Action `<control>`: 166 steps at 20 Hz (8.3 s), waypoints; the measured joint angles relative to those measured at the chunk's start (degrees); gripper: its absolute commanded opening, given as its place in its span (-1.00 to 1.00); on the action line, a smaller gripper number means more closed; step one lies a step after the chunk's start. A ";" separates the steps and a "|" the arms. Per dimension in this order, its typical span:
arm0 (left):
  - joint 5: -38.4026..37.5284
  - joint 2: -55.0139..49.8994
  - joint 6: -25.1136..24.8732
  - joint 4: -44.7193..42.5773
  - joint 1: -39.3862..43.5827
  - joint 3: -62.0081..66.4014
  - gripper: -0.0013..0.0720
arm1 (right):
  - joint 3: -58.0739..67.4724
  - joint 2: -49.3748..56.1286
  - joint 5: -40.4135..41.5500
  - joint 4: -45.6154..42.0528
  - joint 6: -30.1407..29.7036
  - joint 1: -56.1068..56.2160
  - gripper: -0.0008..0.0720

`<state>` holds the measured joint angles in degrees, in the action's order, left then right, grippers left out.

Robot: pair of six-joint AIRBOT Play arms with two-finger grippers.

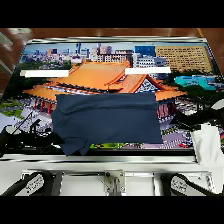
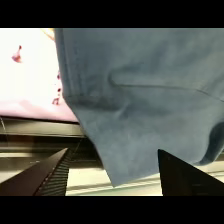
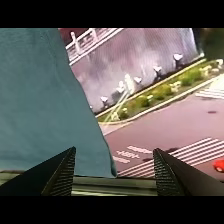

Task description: Fold the shirts.

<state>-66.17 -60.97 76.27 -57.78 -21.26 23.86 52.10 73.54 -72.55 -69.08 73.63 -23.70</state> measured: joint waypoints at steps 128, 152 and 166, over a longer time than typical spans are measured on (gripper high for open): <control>6.58 8.44 -6.16 22.77 5.09 49.55 -0.87 | 21.64 15.91 36.61 21.35 11.82 49.33 0.70; 6.71 8.57 -7.61 22.62 4.92 48.76 -0.86 | 15.28 22.58 12.87 36.04 -4.15 33.73 -0.77; 4.96 8.46 -6.60 22.62 4.92 48.76 -0.86 | 32.70 8.50 2.82 28.17 4.02 -6.91 -0.77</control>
<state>-61.21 -52.51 69.67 -35.16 -16.34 72.62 84.79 82.04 -69.73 -40.91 77.65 -30.61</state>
